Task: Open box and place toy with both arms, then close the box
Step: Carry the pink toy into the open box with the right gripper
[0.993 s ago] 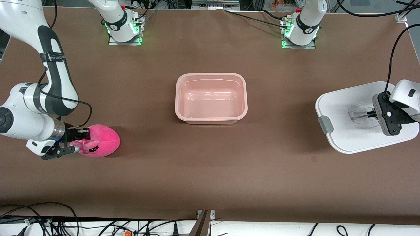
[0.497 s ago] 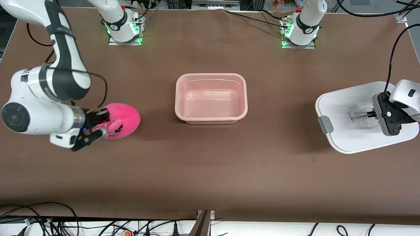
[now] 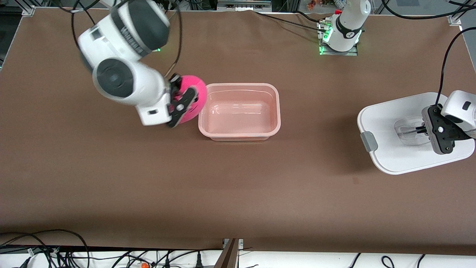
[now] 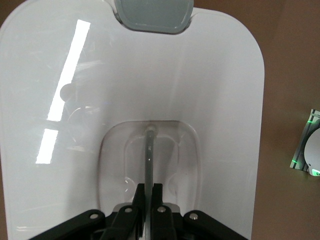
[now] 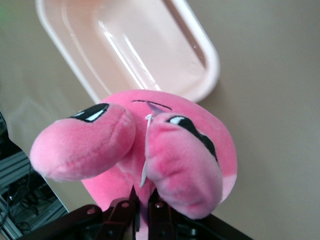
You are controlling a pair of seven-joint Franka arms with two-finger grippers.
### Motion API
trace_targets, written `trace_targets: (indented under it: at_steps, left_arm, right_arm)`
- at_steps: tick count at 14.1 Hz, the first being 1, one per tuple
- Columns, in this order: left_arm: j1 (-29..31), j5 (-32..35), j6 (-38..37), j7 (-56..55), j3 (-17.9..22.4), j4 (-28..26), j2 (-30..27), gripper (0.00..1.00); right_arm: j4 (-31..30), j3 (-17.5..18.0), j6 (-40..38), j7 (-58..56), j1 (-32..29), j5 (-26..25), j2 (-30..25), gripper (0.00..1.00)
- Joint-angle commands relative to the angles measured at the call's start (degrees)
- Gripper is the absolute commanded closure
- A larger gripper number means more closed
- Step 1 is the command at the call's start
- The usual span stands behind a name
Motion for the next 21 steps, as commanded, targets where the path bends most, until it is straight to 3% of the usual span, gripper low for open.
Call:
trace_targets:
  at_steps: [1, 3, 8, 17, 21]
  left_arm:
    - [0.1, -0.2, -0.9, 0.9, -0.1, 0.8, 0.0, 1.0]
    - [0.2, -0.3, -0.9, 1.1, -0.1, 0.8, 0.0, 1.0]
    - [0.2, -0.4, -0.9, 1.2, -0.1, 0.8, 0.0, 1.0]
    - [0.3, -0.4, -1.3, 1.4, -0.1, 0.8, 0.0, 1.0]
    - [0.3, -0.4, -1.6, 1.4, -0.1, 0.8, 0.0, 1.0]
  right_arm:
    - [3.1, -0.4, -0.6, -1.3, 5.0, -3.6, 1.2, 1.0]
    - [4.9, -0.4, -0.6, -1.5, 9.6, -9.7, 2.4, 1.0]
    - [6.9, -0.5, 1.7, -2.0, 14.9, -16.5, 6.9, 1.0]
    - [6.7, -0.7, 8.6, -1.0, 18.1, -21.7, 15.3, 1.0]
    - [6.7, -1.9, 14.9, 5.4, 20.0, -22.1, 19.3, 1.0]
